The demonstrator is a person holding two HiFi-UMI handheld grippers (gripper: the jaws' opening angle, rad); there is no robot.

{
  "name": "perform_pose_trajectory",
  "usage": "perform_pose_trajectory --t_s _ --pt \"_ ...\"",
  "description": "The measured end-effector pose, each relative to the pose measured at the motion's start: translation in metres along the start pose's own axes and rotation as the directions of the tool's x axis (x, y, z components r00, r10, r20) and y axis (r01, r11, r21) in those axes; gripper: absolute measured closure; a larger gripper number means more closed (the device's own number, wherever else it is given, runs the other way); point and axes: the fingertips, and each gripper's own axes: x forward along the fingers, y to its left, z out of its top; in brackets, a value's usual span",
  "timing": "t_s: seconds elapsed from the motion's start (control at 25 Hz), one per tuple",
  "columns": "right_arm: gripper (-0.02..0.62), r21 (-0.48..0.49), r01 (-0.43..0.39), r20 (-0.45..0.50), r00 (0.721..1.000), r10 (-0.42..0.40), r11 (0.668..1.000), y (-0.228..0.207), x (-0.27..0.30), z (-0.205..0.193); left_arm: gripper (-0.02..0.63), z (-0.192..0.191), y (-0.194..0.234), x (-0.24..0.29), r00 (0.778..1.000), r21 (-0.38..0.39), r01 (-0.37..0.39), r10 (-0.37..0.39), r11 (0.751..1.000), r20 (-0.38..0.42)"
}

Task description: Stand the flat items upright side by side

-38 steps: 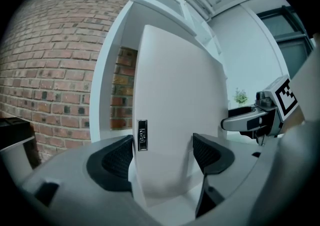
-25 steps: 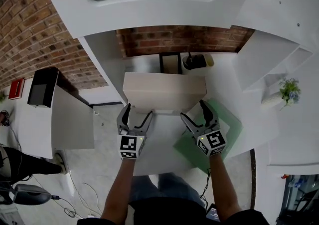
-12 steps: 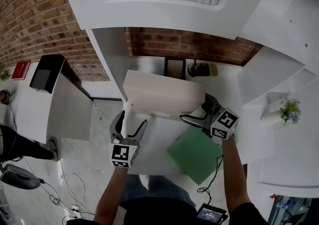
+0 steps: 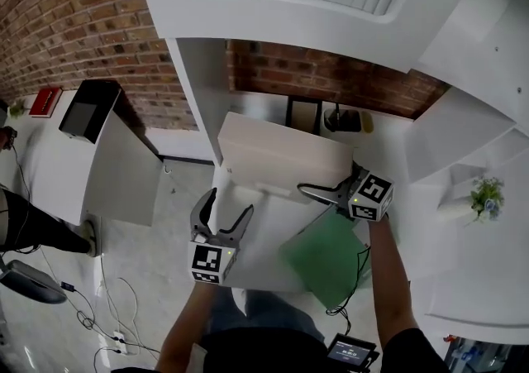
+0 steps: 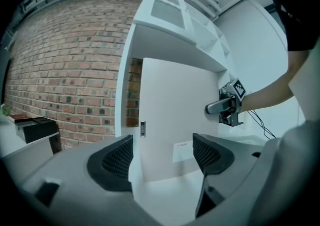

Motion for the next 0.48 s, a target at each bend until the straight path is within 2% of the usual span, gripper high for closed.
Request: perform_pose_trajectory --t_s 0.24,0.48 --pt "0.308 -0.055 0.024 0.006 1.000 -0.023 0.998 0.007 -0.001 0.002 0.261 0.001 0.000 -0.002 1.000 0.000 0.008 -0.008 1.000 -0.001" --pt "0.331 -0.078 0.148 0.043 0.988 -0.145 0.986 0.018 -0.003 0.010 0.261 -0.001 -0.001 0.000 1.000 0.004 0.027 -0.027 1.000 -0.010"
